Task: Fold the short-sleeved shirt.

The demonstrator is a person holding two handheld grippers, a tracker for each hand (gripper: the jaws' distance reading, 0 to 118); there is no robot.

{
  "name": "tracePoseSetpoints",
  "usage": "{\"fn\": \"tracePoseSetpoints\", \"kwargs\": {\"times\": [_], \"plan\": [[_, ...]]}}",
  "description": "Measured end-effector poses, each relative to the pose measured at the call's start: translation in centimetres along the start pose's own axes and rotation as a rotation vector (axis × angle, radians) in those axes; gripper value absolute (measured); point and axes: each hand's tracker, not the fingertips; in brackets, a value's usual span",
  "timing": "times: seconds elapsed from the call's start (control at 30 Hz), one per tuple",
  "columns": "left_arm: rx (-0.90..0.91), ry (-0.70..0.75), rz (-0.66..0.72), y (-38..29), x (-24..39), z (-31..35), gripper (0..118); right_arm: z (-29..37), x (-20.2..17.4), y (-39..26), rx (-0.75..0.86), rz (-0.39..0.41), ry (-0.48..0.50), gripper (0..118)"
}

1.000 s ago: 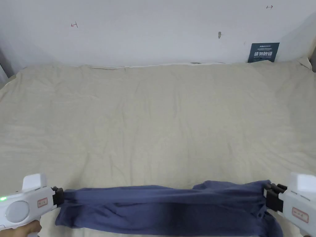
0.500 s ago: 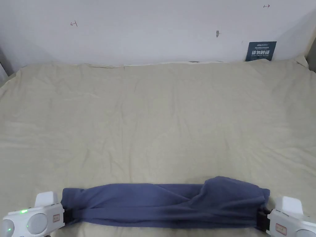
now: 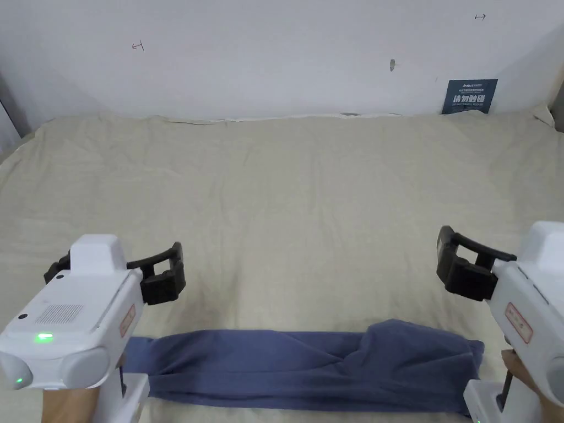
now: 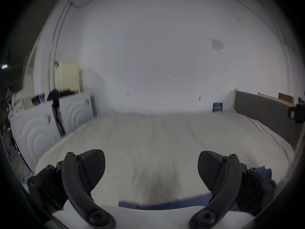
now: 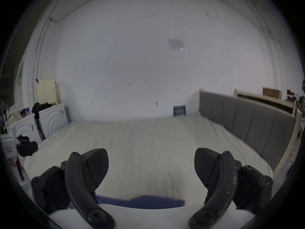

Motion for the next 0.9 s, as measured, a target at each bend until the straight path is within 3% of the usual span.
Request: {"fn": "tracePoseSetpoints", "kwargs": {"times": [0.07,0.17,0.27,0.3,0.67,0.9], "plan": [[0.055,-0.007,-0.017,0.6,0.9,0.2,111,0.5,-0.8,0.6,0.052,0.030,-0.018,106],[0.095,-0.020,-0.034,1.5,2.7,1.1,84,1.0,-2.0,1.0,0.080,0.073,-0.029,83],[0.113,-0.050,-0.047,1.7,3.5,1.3,16,1.4,-2.5,0.9,0.108,0.089,-0.034,28],[0.104,-0.054,-0.050,1.7,3.8,1.2,0,1.4,-2.6,0.9,0.113,0.091,-0.036,6],[0.032,-0.097,-0.015,1.1,1.6,0.8,0,0.8,-2.6,0.7,0.111,0.095,-0.029,1],[-0.256,-0.188,0.160,-1.4,-5.2,-3.1,0,-0.3,-3.7,0.4,0.088,0.118,-0.004,1]]}}
